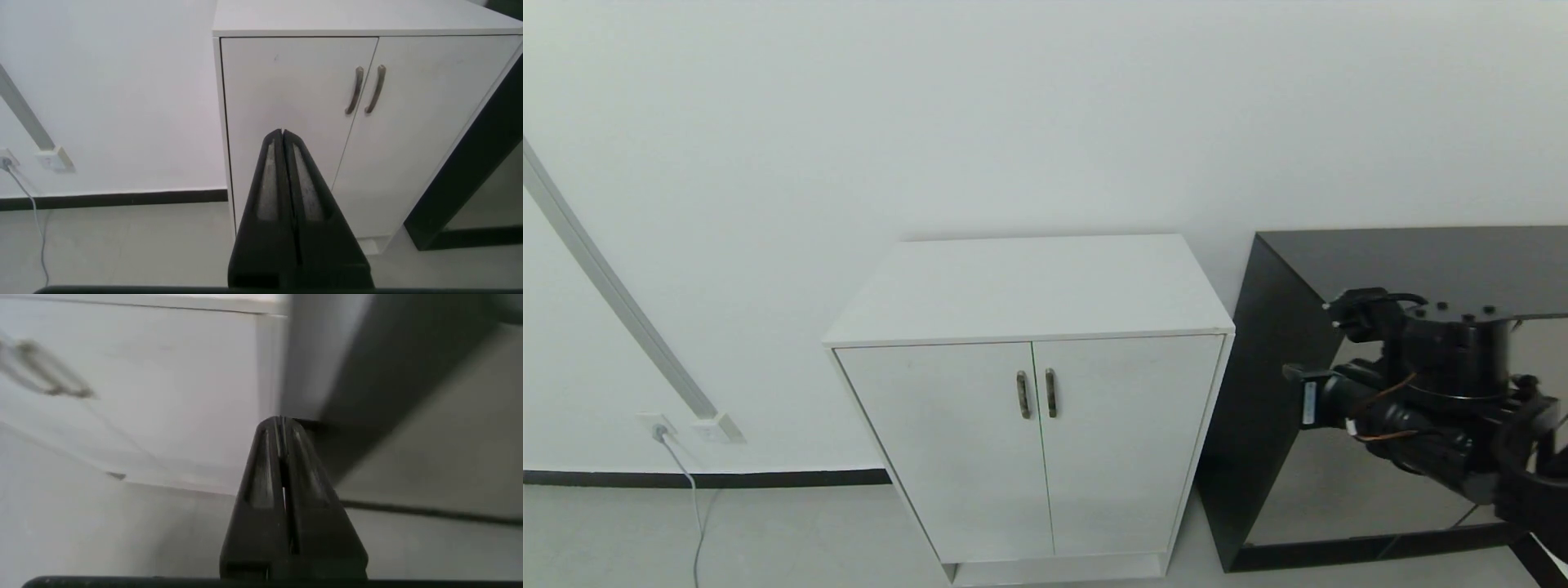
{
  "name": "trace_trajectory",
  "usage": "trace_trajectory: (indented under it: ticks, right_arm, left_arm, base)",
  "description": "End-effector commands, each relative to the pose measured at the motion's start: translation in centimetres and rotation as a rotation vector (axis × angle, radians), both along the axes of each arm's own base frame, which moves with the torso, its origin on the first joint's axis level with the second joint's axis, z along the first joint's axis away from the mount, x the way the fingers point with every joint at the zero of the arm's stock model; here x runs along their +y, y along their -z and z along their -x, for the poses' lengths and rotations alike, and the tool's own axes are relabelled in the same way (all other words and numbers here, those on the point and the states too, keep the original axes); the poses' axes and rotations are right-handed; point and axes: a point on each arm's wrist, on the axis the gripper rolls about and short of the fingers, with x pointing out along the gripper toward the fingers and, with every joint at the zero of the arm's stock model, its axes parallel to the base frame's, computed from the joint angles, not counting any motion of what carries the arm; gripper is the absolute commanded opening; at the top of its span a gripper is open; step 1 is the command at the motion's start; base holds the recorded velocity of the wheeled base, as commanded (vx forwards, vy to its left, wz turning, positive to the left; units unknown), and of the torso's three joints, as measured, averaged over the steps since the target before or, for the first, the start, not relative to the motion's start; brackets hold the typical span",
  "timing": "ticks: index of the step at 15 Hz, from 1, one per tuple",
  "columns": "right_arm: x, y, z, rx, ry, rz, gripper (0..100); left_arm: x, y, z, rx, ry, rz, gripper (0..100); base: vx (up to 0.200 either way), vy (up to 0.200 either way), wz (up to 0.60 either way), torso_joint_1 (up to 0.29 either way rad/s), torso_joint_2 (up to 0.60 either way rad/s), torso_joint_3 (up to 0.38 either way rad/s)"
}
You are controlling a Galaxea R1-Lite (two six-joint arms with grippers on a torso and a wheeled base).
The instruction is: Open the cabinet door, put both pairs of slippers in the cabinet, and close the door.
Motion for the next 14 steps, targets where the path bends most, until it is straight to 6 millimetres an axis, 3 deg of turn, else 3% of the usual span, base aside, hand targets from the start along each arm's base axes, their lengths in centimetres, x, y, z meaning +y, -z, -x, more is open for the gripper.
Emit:
trace_trajectory:
  ticks: [1,5,7,8,14]
  right_arm:
    - [-4.5,-1.2,3.0,-0.044,0.114,-0.019,0]
    - [-9.4,-1.2,7.1,-0.068,0.261,-0.009,0]
    - [-10.5,-1.3,8.5,-0.075,0.284,0.017,0]
    - [-11.0,-1.5,10.1,-0.078,0.270,0.011,0]
    - [-11.0,-1.3,16.7,-0.053,0.192,0.013,0]
  left_arm:
    - [0.0,0.0,0.0,0.001,-0.001,0.000,0]
    - [0.0,0.0,0.0,0.001,-0.001,0.002,0]
    - [0.0,0.0,0.0,0.001,-0.003,0.002,0]
    - [0.0,0.0,0.0,0.001,-0.001,0.002,0]
    - [0.0,0.0,0.0,0.001,-0.003,0.003,0]
  base:
    - [0.000,0.000,0.00,0.000,0.00,0.000]
    - [0.000,0.000,0.00,0.000,0.00,0.000]
    - [0.000,0.000,0.00,0.000,0.00,0.000]
    - [0.000,0.000,0.00,0.000,0.00,0.000]
    - [0.000,0.000,0.00,0.000,0.00,0.000]
